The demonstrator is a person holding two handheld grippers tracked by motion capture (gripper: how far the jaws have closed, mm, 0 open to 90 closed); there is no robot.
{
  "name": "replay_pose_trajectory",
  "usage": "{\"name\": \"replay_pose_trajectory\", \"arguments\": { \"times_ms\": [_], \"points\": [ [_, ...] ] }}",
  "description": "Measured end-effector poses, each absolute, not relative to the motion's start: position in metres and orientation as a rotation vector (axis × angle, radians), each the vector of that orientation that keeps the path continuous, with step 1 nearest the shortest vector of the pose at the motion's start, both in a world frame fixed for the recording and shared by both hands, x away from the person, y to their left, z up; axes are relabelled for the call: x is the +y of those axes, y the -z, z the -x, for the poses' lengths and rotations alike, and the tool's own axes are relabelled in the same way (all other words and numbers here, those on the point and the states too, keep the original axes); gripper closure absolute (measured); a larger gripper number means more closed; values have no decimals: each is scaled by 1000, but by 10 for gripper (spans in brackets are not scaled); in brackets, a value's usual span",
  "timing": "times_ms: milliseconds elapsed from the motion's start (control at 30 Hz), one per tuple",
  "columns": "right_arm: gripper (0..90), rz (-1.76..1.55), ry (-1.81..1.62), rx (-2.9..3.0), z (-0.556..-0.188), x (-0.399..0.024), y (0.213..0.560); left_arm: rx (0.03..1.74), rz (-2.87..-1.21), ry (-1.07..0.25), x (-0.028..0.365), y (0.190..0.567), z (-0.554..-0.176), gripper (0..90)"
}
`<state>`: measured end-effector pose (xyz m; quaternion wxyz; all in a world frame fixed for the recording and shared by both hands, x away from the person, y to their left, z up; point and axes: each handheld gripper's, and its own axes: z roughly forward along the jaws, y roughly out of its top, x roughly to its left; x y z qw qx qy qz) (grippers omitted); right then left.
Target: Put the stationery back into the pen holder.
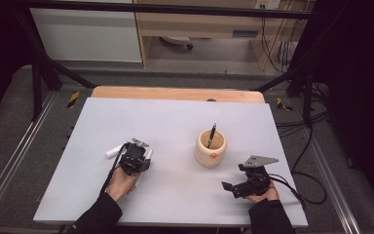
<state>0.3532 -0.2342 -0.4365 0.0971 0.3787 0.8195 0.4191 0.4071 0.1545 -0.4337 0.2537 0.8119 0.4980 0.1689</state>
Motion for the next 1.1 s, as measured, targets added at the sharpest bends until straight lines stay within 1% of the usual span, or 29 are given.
{"name": "replay_pose_trajectory", "arguments": {
  "times_ms": [467, 1100],
  "points": [
    [4, -1120, -1242, 2428, -353, -234, 437, 1360, -2226, -453, 154, 434, -407, 774],
    [4, -1125, -1244, 2430, -353, -234, 437, 1292, -2233, -420, 161, 435, -409, 783]
  ]
}}
